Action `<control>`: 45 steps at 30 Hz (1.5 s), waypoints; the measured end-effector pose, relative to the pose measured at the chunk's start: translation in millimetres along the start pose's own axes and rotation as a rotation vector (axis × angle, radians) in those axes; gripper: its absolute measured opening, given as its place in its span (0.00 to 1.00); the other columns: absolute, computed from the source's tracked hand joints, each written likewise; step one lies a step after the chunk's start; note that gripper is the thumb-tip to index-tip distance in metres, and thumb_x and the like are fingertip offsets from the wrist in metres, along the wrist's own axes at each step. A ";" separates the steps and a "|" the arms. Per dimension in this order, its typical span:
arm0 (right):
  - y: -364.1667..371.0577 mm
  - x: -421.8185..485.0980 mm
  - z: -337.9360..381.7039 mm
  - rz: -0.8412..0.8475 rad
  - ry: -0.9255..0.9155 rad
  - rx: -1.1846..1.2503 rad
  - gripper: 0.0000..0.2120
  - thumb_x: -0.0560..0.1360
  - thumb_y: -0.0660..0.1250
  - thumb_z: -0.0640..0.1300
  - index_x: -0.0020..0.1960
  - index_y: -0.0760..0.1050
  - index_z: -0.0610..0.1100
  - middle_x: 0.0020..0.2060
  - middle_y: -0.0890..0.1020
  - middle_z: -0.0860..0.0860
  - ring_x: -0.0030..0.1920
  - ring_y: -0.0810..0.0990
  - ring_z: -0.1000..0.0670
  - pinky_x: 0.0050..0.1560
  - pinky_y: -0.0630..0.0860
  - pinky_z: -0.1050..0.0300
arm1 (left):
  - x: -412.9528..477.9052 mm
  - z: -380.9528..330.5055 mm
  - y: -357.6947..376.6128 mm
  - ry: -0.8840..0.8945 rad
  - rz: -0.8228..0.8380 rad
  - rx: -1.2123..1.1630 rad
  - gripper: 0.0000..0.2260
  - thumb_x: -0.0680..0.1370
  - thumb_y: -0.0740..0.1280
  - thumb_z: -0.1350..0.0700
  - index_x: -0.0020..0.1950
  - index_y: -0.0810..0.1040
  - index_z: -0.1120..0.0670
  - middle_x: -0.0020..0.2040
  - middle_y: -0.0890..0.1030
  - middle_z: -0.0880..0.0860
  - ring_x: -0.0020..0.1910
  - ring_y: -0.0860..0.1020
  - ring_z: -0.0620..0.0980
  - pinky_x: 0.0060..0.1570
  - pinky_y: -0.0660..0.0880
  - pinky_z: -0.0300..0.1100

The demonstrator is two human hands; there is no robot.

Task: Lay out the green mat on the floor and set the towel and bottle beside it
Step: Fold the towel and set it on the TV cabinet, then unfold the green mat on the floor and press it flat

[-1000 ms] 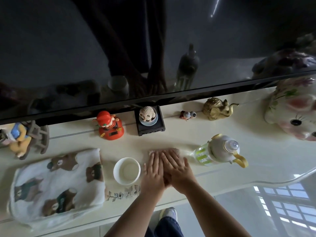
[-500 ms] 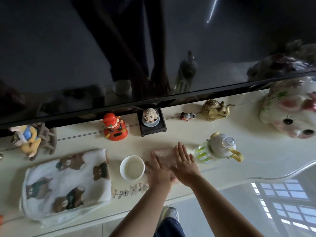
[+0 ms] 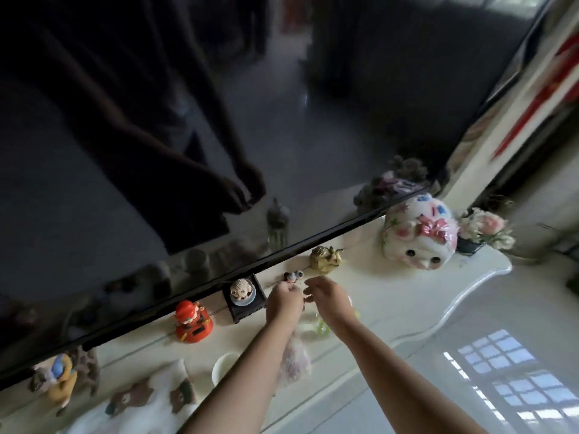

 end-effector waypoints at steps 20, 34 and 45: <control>-358.0 -181.8 -180.3 -0.940 0.379 0.809 0.13 0.76 0.53 0.33 0.49 0.75 0.41 0.32 0.76 0.47 0.29 0.72 0.51 0.31 0.64 0.61 | -186.9 -112.6 311.5 0.225 0.715 0.244 0.09 0.78 0.56 0.60 0.40 0.73 0.54 0.33 0.79 0.50 0.30 0.76 0.45 0.31 0.63 0.38; -633.4 -200.1 -372.4 -1.161 0.625 0.807 0.08 0.77 0.56 0.37 0.49 0.74 0.41 0.33 0.76 0.48 0.30 0.72 0.51 0.31 0.64 0.61 | -287.6 -191.6 680.8 0.235 1.007 0.433 0.09 0.79 0.54 0.59 0.44 0.73 0.53 0.36 0.80 0.50 0.32 0.78 0.45 0.32 0.63 0.39; -863.9 -10.8 -453.3 -1.032 0.644 0.818 0.08 0.78 0.56 0.38 0.45 0.74 0.42 0.32 0.76 0.48 0.28 0.72 0.52 0.28 0.64 0.63 | -193.0 -336.6 943.5 0.130 0.900 0.377 0.10 0.79 0.55 0.61 0.40 0.71 0.53 0.34 0.78 0.51 0.24 0.77 0.42 0.27 0.57 0.37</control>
Point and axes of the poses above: each hand's wrist, its own x-axis towards the middle knuckle, its own y-axis out of the palm, z = x × y, the point moved 4 cm from there along x, towards the middle knuckle
